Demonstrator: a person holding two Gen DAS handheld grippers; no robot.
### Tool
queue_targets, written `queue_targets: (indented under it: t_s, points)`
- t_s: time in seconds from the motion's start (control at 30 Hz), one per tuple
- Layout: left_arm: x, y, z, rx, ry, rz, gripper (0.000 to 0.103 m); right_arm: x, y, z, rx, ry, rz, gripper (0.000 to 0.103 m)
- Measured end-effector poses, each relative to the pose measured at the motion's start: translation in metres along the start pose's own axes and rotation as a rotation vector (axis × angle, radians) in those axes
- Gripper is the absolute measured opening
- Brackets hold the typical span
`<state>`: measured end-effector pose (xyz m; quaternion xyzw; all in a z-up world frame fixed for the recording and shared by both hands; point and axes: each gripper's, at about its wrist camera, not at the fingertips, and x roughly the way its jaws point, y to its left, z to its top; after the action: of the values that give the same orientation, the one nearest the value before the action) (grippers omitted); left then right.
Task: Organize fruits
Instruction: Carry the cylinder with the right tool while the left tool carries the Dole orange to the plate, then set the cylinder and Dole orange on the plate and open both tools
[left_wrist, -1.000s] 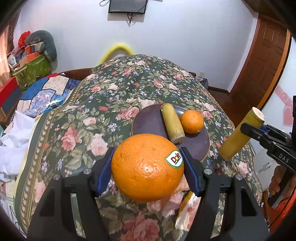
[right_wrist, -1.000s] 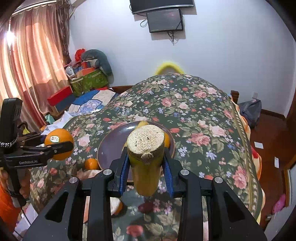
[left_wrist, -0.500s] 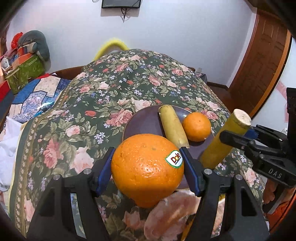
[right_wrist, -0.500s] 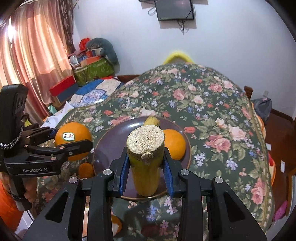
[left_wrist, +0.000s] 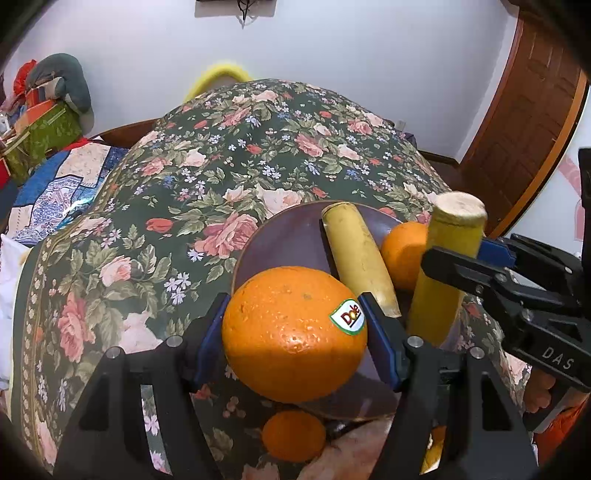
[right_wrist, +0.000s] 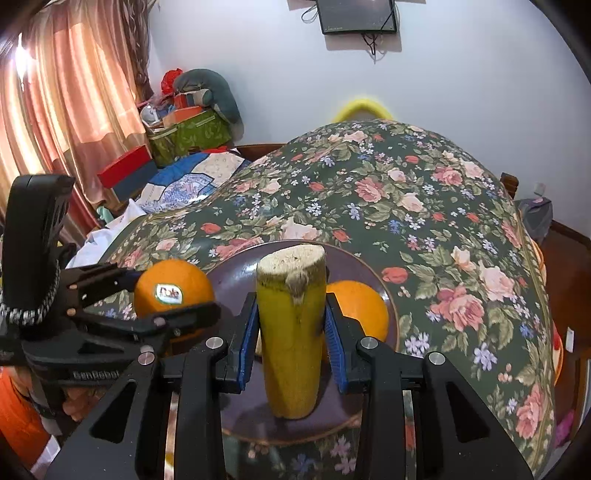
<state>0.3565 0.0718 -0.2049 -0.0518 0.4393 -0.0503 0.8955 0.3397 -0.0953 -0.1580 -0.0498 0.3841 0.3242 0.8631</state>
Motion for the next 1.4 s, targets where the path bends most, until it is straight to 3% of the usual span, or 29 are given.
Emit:
queue_targets:
  t_s: [0.3, 0.37, 0.6, 0.77, 0.9, 1.13, 1.4]
  points:
    - [0.020, 0.004, 0.002, -0.021, 0.077, -0.012, 0.068, 0.010, 0.000, 0.002, 0.004, 0.017, 0.003, 0.031]
    - [0.020, 0.003, 0.002, -0.016, 0.076, -0.010, 0.068, 0.007, -0.001, 0.002, 0.017, 0.013, 0.012, 0.036]
    - [0.016, 0.006, 0.003, -0.050, 0.080, -0.033, 0.068, -0.012, -0.001, 0.001, 0.007, -0.018, -0.016, 0.038]
    - [-0.021, -0.004, 0.011, -0.017, -0.029, -0.023, 0.079, -0.030, -0.001, -0.003, 0.008, -0.042, -0.044, 0.047]
    - [-0.045, -0.005, 0.012, -0.009, -0.065, -0.007, 0.079, -0.045, 0.001, -0.007, 0.009, -0.053, -0.062, 0.047]
    - [-0.078, 0.000, -0.006, -0.008, -0.068, 0.032, 0.079, -0.069, 0.012, -0.020, 0.013, -0.048, -0.069, 0.049]
    - [-0.104, 0.005, -0.050, -0.011, -0.023, 0.050, 0.080, -0.089, 0.029, -0.047, 0.008, -0.020, -0.076, 0.053]
